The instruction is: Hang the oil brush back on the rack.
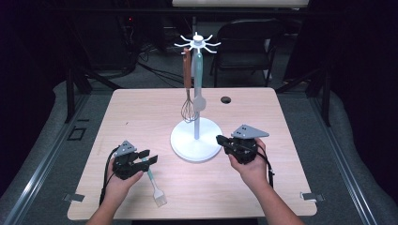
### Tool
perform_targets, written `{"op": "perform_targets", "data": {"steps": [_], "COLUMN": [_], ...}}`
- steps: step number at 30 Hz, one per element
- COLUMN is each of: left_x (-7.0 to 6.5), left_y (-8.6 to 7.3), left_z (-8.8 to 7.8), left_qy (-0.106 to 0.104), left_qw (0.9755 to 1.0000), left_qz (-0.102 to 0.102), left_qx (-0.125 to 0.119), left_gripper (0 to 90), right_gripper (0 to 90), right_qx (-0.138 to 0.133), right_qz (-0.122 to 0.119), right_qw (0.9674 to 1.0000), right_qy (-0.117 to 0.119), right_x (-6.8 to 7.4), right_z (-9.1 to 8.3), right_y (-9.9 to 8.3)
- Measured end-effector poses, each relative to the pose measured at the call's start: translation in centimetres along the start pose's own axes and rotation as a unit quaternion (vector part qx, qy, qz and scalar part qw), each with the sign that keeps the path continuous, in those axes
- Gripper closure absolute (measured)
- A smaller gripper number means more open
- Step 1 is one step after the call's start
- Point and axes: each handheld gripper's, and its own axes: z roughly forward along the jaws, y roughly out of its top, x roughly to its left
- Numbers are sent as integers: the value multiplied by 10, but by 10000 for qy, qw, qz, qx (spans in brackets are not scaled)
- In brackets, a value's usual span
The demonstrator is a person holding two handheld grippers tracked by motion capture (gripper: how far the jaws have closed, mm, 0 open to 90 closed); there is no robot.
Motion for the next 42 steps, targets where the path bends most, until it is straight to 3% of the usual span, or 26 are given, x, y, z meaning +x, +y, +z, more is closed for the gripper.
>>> {"op": "perform_targets", "data": {"steps": [7,12,17,24,42], "left_x": [0,1,1,2,6], "left_y": [0,0,-1,-1,-2], "left_z": [0,0,0,1,1], "left_qy": [-10,-41,-66,-62,-61], "left_qw": [10000,10000,10000,9999,9999], "left_qz": [-71,-61,-49,-93,-105], "left_qx": [17,39,31,23,20], "left_gripper": [526,526,527,527,527], "right_gripper": [900,900,900,900,900], "right_qx": [-154,-257,-497,-794,-1554], "right_qz": [32,-46,46,-100,-89], "right_qw": [9999,9996,9987,9968,9875], "right_qy": [45,-72,-55,-92,-254], "right_x": [-5,-7,-9,-8,-15], "right_z": [-4,-6,-11,-18,-32], "right_y": [29,49,71,104,171]}}
